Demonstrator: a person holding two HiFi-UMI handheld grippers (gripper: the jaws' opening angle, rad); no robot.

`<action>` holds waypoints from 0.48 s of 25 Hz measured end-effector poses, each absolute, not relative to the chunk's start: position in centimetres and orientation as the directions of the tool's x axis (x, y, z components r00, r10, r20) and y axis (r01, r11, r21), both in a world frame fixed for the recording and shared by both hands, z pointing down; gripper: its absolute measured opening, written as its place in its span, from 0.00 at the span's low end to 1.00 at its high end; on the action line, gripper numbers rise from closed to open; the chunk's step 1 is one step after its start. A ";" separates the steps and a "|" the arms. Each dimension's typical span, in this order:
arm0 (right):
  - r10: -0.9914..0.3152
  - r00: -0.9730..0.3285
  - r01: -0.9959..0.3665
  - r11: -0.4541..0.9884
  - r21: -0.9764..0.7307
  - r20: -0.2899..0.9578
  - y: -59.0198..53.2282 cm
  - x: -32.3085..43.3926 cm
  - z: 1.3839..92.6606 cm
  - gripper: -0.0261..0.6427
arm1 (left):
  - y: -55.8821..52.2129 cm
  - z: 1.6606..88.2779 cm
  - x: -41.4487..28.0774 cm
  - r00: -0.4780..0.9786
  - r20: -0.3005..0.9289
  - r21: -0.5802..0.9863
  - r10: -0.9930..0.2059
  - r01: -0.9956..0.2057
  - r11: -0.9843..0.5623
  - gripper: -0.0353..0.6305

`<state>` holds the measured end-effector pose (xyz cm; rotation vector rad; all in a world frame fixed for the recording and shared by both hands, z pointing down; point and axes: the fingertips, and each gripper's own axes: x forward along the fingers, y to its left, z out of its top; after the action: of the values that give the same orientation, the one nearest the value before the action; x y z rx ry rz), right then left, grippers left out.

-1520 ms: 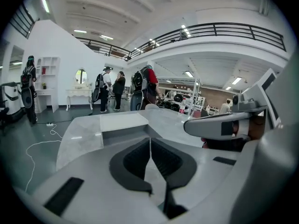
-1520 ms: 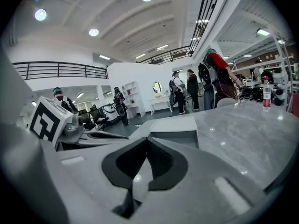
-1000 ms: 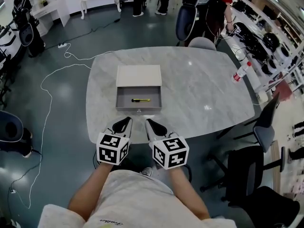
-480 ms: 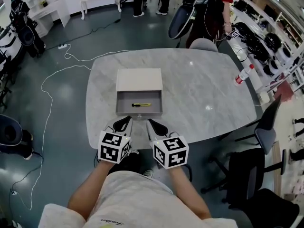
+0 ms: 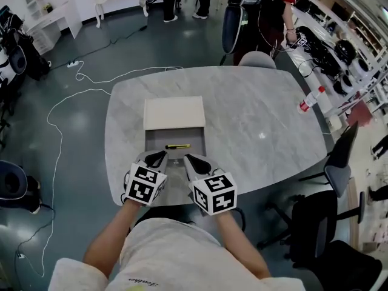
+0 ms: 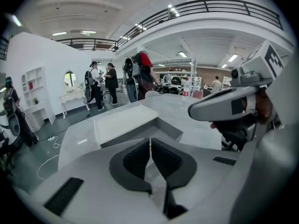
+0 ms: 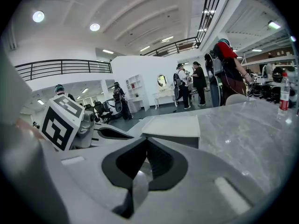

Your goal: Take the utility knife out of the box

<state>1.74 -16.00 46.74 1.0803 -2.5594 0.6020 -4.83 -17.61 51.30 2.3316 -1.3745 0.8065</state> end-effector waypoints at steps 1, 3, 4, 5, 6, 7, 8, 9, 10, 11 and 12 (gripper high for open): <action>-0.607 -0.671 -0.734 0.628 -0.260 0.426 -16.4 1.7 46.9 0.05 | -18.0 51.6 -4.7 0.387 0.621 -0.017 -0.681 -0.863 -0.505 0.08; -0.608 -0.666 -0.738 0.625 -0.256 0.432 -17.1 1.7 47.2 0.05 | -18.7 52.2 -4.4 0.404 0.639 -0.022 -0.655 -0.841 -0.540 0.08; -0.609 -0.663 -0.739 0.623 -0.254 0.435 -17.4 1.7 47.3 0.05 | -19.1 52.4 -4.4 0.411 0.648 -0.025 -0.641 -0.830 -0.557 0.08; -0.610 -0.661 -0.741 0.622 -0.253 0.437 -17.7 1.6 47.4 0.05 | -19.4 52.5 -4.3 0.418 0.657 -0.027 -0.627 -0.819 -0.574 0.08; -0.611 -0.658 -0.743 0.619 -0.253 0.440 -18.0 1.6 47.6 0.05 | -19.7 52.7 -4.3 0.424 0.668 -0.029 -0.612 -0.806 -0.591 0.08; -0.610 -0.656 -0.746 0.616 -0.253 0.445 -18.3 1.6 47.7 0.05 | -19.9 52.9 -4.3 0.429 0.679 -0.034 -0.596 -0.793 -0.608 0.08; -0.610 -0.653 -0.748 0.614 -0.254 0.449 -18.5 1.6 47.9 0.05 | -20.2 53.0 -4.3 0.432 0.689 -0.042 -0.582 -0.778 -0.627 0.08; -0.609 -0.651 -0.749 0.611 -0.255 0.453 -18.7 1.6 48.1 0.05 | -20.4 53.2 -4.3 0.434 0.700 -0.051 -0.567 -0.762 -0.646 0.08; -0.608 -0.649 -0.750 0.610 -0.255 0.457 -18.9 1.5 48.3 0.05 | -20.6 53.4 -4.4 0.436 0.713 -0.057 -0.549 -0.744 -0.666 0.08; -0.606 -0.649 -0.751 0.609 -0.255 0.460 -19.0 1.4 48.5 0.05 | -20.8 53.7 -4.4 0.439 0.726 -0.061 -0.530 -0.725 -0.686 0.08; -0.605 -0.648 -0.751 0.608 -0.256 0.463 -19.2 1.3 48.7 0.05 | -20.9 54.1 -4.4 0.441 0.739 -0.065 -0.509 -0.706 -0.705 0.08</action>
<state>1.30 -19.22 48.71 1.0949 -2.5065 0.6214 -4.35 -20.90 54.06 2.4411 -1.0537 1.1208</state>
